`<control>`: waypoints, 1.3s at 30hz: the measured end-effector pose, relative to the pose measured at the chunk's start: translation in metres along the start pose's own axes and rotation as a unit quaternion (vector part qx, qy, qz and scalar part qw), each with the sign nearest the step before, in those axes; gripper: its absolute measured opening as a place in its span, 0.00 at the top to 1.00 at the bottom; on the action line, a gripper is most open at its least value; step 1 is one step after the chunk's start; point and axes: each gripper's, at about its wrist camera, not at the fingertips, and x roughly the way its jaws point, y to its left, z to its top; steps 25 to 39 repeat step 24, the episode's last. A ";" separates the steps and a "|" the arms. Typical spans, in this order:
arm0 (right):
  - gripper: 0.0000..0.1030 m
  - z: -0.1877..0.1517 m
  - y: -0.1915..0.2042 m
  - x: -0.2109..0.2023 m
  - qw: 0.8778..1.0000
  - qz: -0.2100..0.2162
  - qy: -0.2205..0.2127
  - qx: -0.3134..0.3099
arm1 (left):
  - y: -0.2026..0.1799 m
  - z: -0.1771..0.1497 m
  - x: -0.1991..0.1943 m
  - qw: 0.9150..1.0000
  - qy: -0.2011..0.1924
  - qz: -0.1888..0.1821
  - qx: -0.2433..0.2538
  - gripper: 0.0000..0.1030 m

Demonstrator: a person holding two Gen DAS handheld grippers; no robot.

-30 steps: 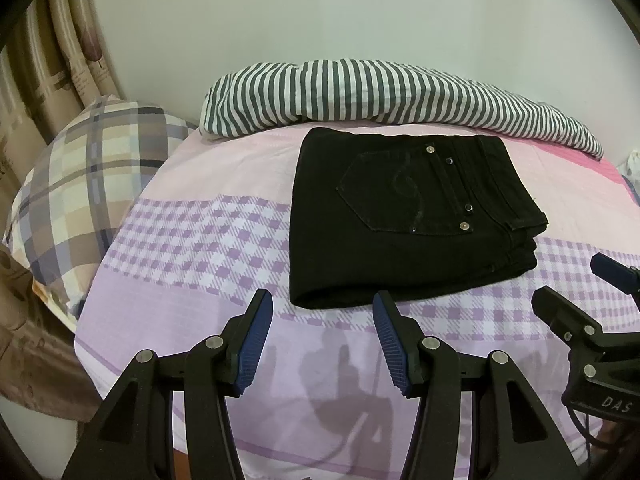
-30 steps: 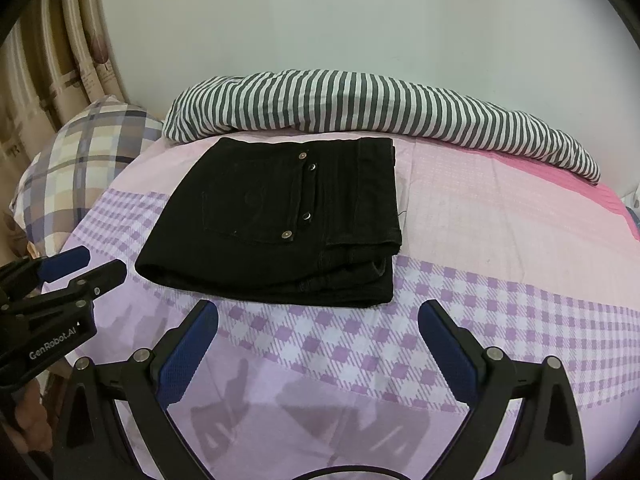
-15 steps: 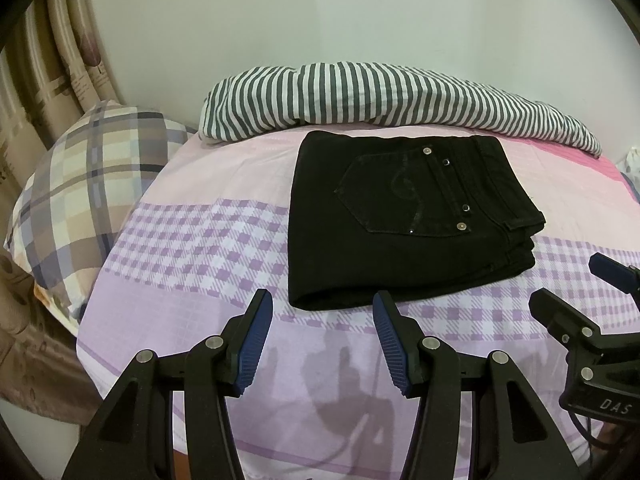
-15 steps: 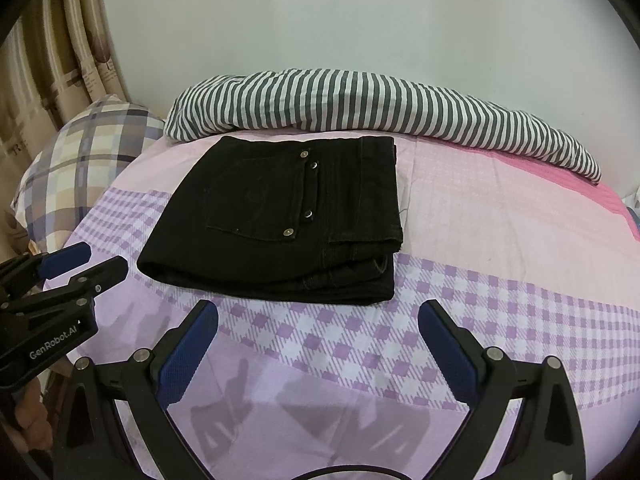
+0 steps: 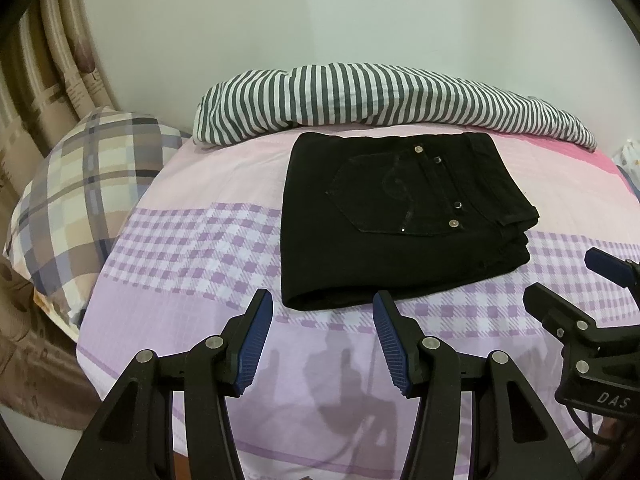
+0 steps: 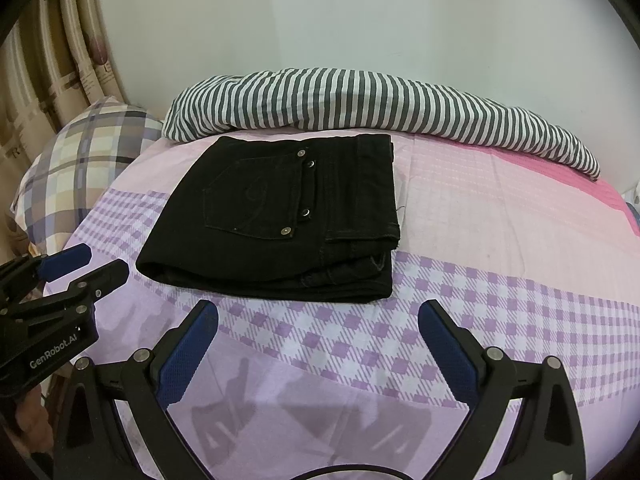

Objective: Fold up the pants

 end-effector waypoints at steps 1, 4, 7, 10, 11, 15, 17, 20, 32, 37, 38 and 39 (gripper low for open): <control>0.04 0.000 -0.001 0.000 1.000 0.001 0.001 0.001 | 0.000 0.000 0.000 1.000 0.000 0.000 0.000 0.48; 0.04 0.000 -0.001 0.000 1.000 0.000 0.000 0.000 | 0.000 0.000 0.000 1.000 0.000 0.001 0.000 0.48; 0.04 0.000 -0.002 0.001 1.000 0.001 0.001 0.000 | 0.000 0.000 0.001 1.000 0.000 0.001 0.000 0.48; 0.04 0.000 -0.001 0.001 1.000 0.000 0.001 0.001 | 0.000 0.000 0.001 1.000 0.000 0.001 0.001 0.48; 0.04 0.000 -0.001 0.001 1.000 -0.001 0.001 0.001 | 0.000 0.000 0.001 1.000 0.000 0.002 0.001 0.48; 0.04 -0.001 -0.002 0.001 1.000 -0.001 0.001 0.001 | -0.001 0.000 0.001 1.000 0.001 0.002 0.000 0.48; 0.04 -0.001 -0.002 0.002 1.000 0.000 0.001 0.001 | -0.001 0.000 0.000 1.000 0.001 0.000 0.001 0.48; 0.04 -0.001 -0.002 0.001 1.000 0.000 0.002 0.002 | -0.001 0.000 0.001 1.000 0.000 -0.003 0.003 0.48; 0.04 -0.002 -0.002 0.001 1.000 -0.001 0.002 0.002 | 0.002 -0.001 0.002 1.000 0.004 -0.004 0.001 0.48; 0.04 -0.002 -0.002 0.001 1.000 -0.001 0.002 0.002 | 0.002 -0.001 0.002 1.000 0.004 -0.004 0.001 0.48; 0.04 -0.002 -0.002 0.001 1.000 -0.001 0.002 0.002 | 0.002 -0.001 0.002 1.000 0.004 -0.004 0.001 0.48; 0.04 -0.002 -0.002 0.001 1.000 -0.001 0.002 0.002 | 0.002 -0.001 0.002 1.000 0.004 -0.004 0.001 0.48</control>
